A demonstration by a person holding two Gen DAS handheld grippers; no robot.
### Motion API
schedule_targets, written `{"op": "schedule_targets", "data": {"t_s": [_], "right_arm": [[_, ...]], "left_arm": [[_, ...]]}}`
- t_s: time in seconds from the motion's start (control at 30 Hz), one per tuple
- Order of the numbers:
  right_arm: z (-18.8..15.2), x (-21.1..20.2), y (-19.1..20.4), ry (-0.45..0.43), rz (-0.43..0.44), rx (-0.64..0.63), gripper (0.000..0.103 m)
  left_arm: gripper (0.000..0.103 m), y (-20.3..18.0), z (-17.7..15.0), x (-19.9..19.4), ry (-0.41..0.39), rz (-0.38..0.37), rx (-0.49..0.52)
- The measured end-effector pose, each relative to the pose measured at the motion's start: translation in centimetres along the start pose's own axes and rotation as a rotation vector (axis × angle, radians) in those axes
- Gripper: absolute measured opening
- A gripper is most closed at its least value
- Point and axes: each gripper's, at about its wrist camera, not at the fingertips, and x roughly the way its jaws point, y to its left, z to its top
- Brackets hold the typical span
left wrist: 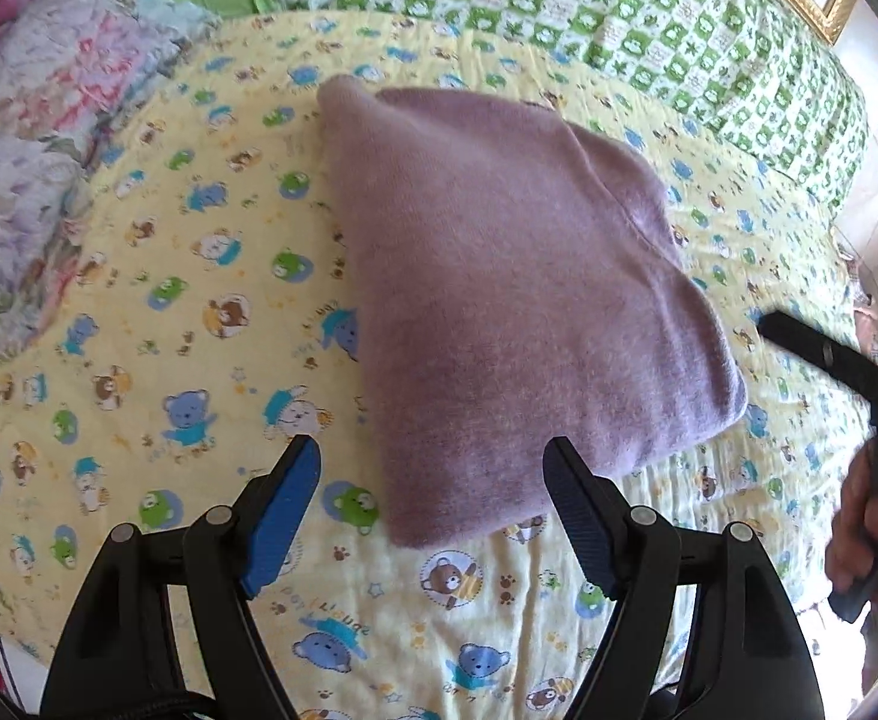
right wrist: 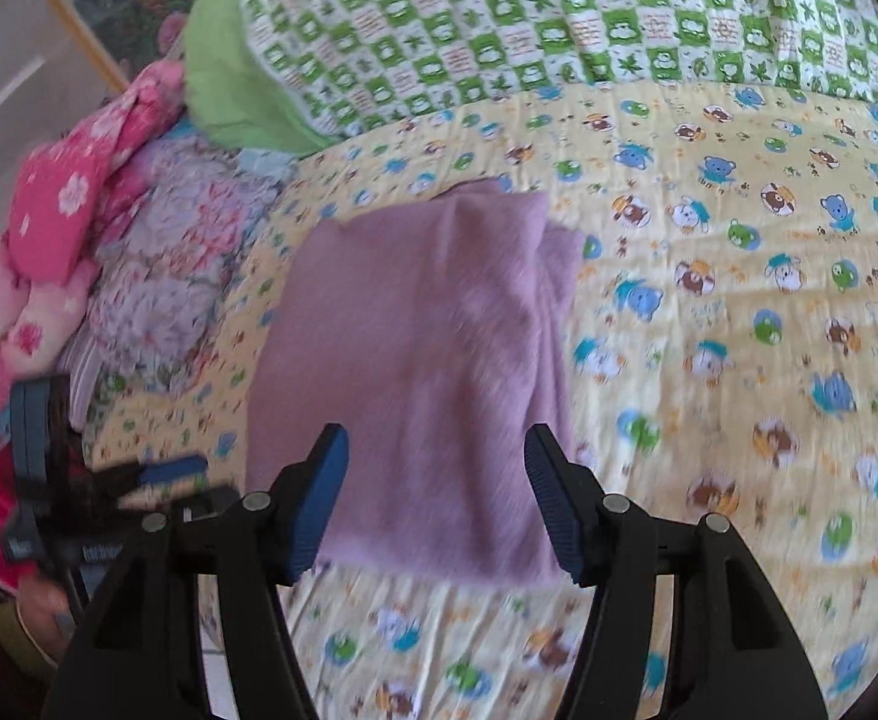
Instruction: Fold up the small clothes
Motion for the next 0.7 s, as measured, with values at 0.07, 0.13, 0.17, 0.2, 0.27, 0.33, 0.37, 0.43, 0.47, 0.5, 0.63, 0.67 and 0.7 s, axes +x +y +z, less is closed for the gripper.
{"op": "schedule_targets", "data": {"t_s": [0.07,0.13,0.17,0.2,0.27,0.33,0.37,0.43,0.47,0.5,0.63,0.67,0.7], "right_arm": [[-1.2,-0.3,0.8,0.001,0.012,-0.021,0.062],[-2.1,-0.5,1.3,0.005,0.001,-0.028,0.062],[-2.6,-0.5,1.4,0.009,-0.002,-0.029,0.062],[-3.0,-0.6,1.5,0.010,-0.002,-0.026,0.062],[-3.7,-0.9,1.6,0.008,-0.008,-0.027,0.062],[-4.4,-1.3,1.8,0.003,-0.015,-0.034,0.062],[-4.7,-1.5,1.9,0.001,-0.016,-0.037,0.064],[-5.4,-2.0,2.0,-0.006,-0.023,-0.039,0.067],[-5.6,-2.2,2.1,-0.011,-0.024,-0.039,0.069],[-5.9,-2.4,2.2,-0.018,-0.028,-0.040,0.071],[-6.8,-3.1,2.7,-0.038,-0.038,-0.054,0.074],[-7.0,-3.2,2.8,-0.040,-0.040,-0.059,0.075],[-7.2,-3.4,3.0,-0.043,-0.043,-0.062,0.075]], "left_arm": [[0.077,0.0,-0.5,-0.4,-0.020,0.033,-0.005],[0.077,0.1,-1.2,-0.7,-0.042,0.067,-0.010],[0.077,0.2,-1.4,-0.9,-0.047,0.074,-0.013],[0.077,0.3,-1.9,-1.0,-0.052,0.083,-0.018],[0.077,0.5,-2.6,-1.3,-0.060,0.099,-0.018],[0.077,0.4,-3.5,-1.6,-0.072,0.123,-0.018],[0.077,0.4,-4.0,-1.9,-0.082,0.135,-0.021],[0.077,0.1,-5.2,-2.5,-0.109,0.153,-0.019],[0.077,-0.1,-5.7,-2.7,-0.121,0.162,-0.016],[0.077,-0.3,-6.0,-2.9,-0.127,0.168,-0.013],[0.079,-1.1,-7.8,-3.6,-0.138,0.170,-0.004],[0.079,-1.3,-8.0,-3.7,-0.136,0.168,0.001],[0.079,-1.6,-8.3,-3.8,-0.134,0.168,0.009]]}}
